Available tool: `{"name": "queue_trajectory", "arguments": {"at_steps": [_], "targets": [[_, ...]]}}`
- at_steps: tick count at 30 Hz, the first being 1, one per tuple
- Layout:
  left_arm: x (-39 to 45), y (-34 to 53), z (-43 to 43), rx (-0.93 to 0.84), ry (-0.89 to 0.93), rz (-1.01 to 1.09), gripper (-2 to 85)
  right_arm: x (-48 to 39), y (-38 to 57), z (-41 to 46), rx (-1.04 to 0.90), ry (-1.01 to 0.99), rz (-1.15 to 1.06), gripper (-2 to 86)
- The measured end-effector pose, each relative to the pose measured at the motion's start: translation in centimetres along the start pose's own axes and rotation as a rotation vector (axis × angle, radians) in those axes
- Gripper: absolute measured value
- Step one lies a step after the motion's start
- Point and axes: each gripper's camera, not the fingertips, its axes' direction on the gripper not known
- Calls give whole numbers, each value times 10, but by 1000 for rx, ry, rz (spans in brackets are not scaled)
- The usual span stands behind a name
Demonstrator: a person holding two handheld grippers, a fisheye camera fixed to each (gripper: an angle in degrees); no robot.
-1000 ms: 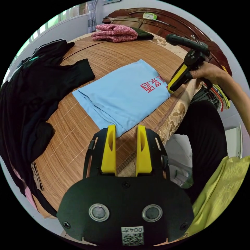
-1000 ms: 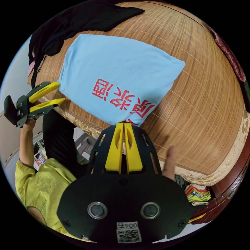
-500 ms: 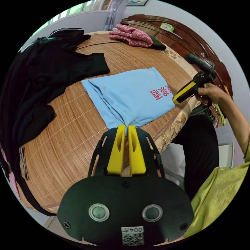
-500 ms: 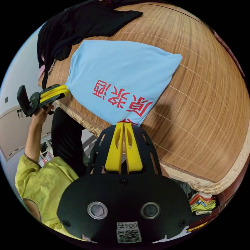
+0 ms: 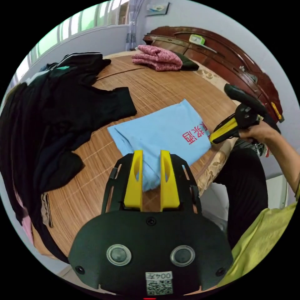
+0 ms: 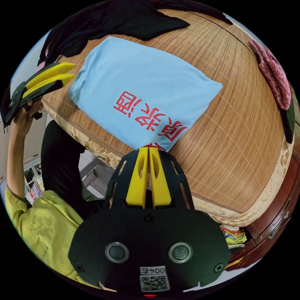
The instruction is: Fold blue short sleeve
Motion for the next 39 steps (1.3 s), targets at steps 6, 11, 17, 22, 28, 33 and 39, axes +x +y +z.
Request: {"name": "queue_trajectory", "arguments": {"at_steps": [6, 11, 17, 22, 28, 33, 39], "targets": [[-38, 17, 40, -50, 129, -149, 74, -4, 32, -12, 66, -58, -1, 30], [-33, 39, 23, 84, 173, -95, 76, -2, 83, -40, 243, -80, -17, 82], [-1, 69, 53, 4, 89, 25, 77, -20, 118, -21, 245, -54, -55, 107], [-3, 85, 89, -35, 83, -7, 76, -45, 124, -16, 262, -14, -65, 76], [-19, 109, 125, -24, 150, -74, 79, -46, 144, -11, 276, -115, -14, 54], [-19, 144, 131, 59, 152, -83, 84, -79, 181, -26, 399, -55, -55, 89], [-14, 192, 167, 100, 261, -260, 108, -163, 176, -28, 490, 87, -227, 118]]}}
